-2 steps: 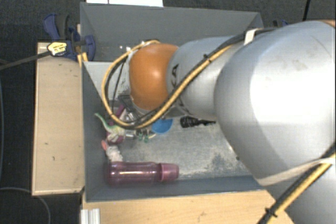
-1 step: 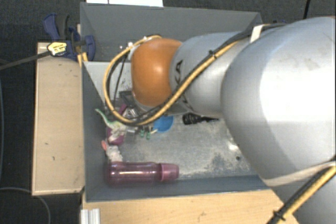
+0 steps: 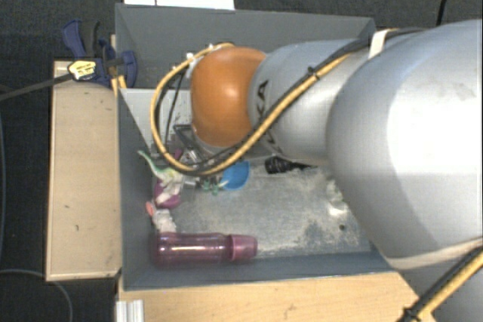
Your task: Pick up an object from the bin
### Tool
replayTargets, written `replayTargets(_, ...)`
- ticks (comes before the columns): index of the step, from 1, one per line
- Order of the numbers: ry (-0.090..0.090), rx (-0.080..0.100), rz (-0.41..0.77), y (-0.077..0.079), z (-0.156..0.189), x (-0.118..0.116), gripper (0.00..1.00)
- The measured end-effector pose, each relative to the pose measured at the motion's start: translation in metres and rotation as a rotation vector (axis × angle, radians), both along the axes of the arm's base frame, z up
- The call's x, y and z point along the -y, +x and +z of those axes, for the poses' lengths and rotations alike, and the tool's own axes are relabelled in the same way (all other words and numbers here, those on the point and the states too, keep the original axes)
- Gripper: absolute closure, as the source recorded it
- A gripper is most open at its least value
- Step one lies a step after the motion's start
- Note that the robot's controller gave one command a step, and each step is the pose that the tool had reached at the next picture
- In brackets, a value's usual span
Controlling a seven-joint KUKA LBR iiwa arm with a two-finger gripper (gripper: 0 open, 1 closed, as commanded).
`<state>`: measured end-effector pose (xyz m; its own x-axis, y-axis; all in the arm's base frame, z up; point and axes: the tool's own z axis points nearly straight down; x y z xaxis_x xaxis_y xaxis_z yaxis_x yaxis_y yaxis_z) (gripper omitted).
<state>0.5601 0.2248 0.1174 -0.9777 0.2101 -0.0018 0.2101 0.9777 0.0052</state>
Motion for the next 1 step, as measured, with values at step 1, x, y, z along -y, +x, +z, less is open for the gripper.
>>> replayTargets(1,-0.001,-0.002,0.0,-0.0004,0.016,0.0003,1.0)
